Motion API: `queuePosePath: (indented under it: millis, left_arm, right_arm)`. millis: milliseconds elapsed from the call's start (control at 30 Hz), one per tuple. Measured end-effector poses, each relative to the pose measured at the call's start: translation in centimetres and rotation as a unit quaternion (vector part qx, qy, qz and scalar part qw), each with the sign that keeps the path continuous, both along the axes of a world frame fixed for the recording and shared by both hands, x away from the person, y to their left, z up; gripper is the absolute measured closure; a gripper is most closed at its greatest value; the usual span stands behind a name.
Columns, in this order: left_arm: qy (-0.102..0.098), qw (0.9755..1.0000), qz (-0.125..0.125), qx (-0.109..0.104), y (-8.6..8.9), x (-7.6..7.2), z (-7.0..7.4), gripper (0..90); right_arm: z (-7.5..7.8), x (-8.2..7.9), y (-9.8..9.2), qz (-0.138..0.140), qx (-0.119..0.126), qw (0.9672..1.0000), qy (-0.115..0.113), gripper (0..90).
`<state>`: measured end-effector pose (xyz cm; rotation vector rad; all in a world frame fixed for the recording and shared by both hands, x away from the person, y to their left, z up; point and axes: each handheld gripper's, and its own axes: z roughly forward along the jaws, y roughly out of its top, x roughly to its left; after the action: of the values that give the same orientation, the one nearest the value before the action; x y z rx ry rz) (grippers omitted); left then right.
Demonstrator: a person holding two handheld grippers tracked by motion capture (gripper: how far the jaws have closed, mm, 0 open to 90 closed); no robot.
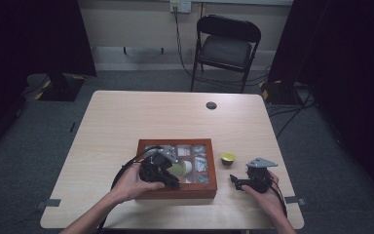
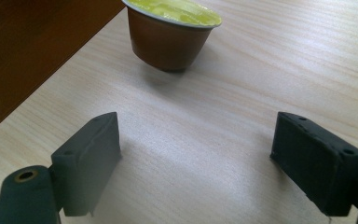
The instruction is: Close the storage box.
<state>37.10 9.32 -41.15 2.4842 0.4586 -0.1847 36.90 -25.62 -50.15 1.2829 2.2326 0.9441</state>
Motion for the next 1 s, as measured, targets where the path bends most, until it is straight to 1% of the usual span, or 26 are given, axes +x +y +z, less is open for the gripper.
queuePosePath:
  millis: [33, 67, 100, 133, 267, 367, 433, 467, 500, 533, 567, 600, 667, 700, 733, 767, 800, 933, 1000]
  left_arm:
    - [0.003, 1.0000, 0.000, -0.002, -0.1, 0.0, -0.3, 82.2]
    - [0.005, 1.0000, 0.003, -0.008, 0.0, 0.0, -0.3, 82.2]
    - [0.008, 0.9999, 0.002, -0.009, 0.1, 0.1, -0.3, 82.2]
    - [0.006, 1.0000, 0.003, -0.006, 0.1, 0.1, -0.2, 82.1]
    - [0.008, 0.9999, 0.006, -0.010, 0.0, 0.0, -0.4, 82.1]
    - [0.006, 0.9999, 0.001, -0.008, 0.1, 0.1, -0.5, 81.9]
    - [0.007, 1.0000, 0.005, -0.004, -0.1, -0.1, -0.7, 80.3]
    - [0.007, 0.9999, 0.005, -0.011, -0.1, -0.2, -0.8, 78.9]
    - [0.006, 0.9999, 0.002, -0.011, -0.1, -0.2, -0.7, 74.6]
    - [0.003, 0.9999, 0.004, -0.012, -0.2, -0.3, -0.7, 73.0]
    - [-0.002, 1.0000, 0.006, -0.007, -0.1, -0.3, -0.6, 70.4]
    - [0.002, 0.9999, 0.010, -0.014, -0.1, -0.3, -0.6, 66.3]
    - [-0.007, 0.9998, 0.016, -0.012, 0.0, -0.2, -0.4, 59.8]
    - [-0.009, 0.9996, 0.018, -0.019, 0.2, -0.1, -0.3, 56.3]
    - [-0.013, 0.9993, 0.028, -0.023, 0.4, -0.1, -0.1, 52.2]
    - [-0.014, 0.9986, 0.036, -0.036, 0.7, 0.0, 0.1, 49.5]
    - [-0.014, 0.9982, 0.038, -0.043, 0.9, 0.0, 0.2, 47.4]
    - [-0.026, 0.9958, 0.066, -0.058, 2.4, 0.2, 0.7, 38.6]
    - [-0.032, 0.9939, 0.084, -0.065, 3.3, 0.3, 0.8, 36.0]
  right_arm:
    - [0.0, 0.0, 0.0, 0.000, 0.000, 1.0000, 0.000, 14.8]
    - [0.0, 0.0, 0.0, 0.000, 0.000, 1.0000, 0.000, 14.8]
    - [0.0, 0.0, 0.0, 0.000, 0.000, 1.0000, 0.000, 14.8]
    - [0.0, 0.0, 0.0, 0.000, 0.000, 1.0000, 0.000, 14.8]
    - [0.0, 0.0, 0.0, 0.000, 0.000, 1.0000, 0.000, 14.8]
    - [0.0, 0.0, 0.0, 0.000, 0.000, 1.0000, 0.000, 14.8]
    - [0.0, 0.0, 0.0, 0.000, 0.000, 1.0000, 0.000, 14.8]
    - [0.0, 0.0, 0.0, 0.000, 0.000, 1.0000, 0.000, 14.8]
    - [0.0, 0.0, 0.0, 0.000, 0.000, 1.0000, 0.000, 14.8]
    - [0.0, 0.0, 0.0, 0.000, 0.000, 1.0000, 0.000, 14.8]
    - [0.0, 0.0, 0.0, 0.000, 0.000, 1.0000, 0.000, 14.7]
    - [0.0, 0.0, 0.0, 0.000, 0.000, 1.0000, 0.000, 14.7]
    - [0.0, 0.0, 0.0, 0.000, 0.000, 1.0000, 0.000, 14.7]
    - [0.0, 0.0, 0.0, 0.000, 0.000, 1.0000, 0.000, 14.7]
    - [0.0, 0.0, 0.0, 0.000, 0.000, 1.0000, 0.000, 14.7]
    - [0.0, 0.0, 0.0, 0.000, -0.001, 1.0000, 0.000, 14.7]
    - [0.0, 0.0, 0.0, 0.000, 0.000, 1.0000, 0.000, 14.7]
    - [0.0, 0.0, 0.0, 0.000, 0.000, 1.0000, 0.000, 14.7]
    - [0.0, 0.0, 0.0, 0.000, 0.000, 1.0000, 0.000, 14.7]
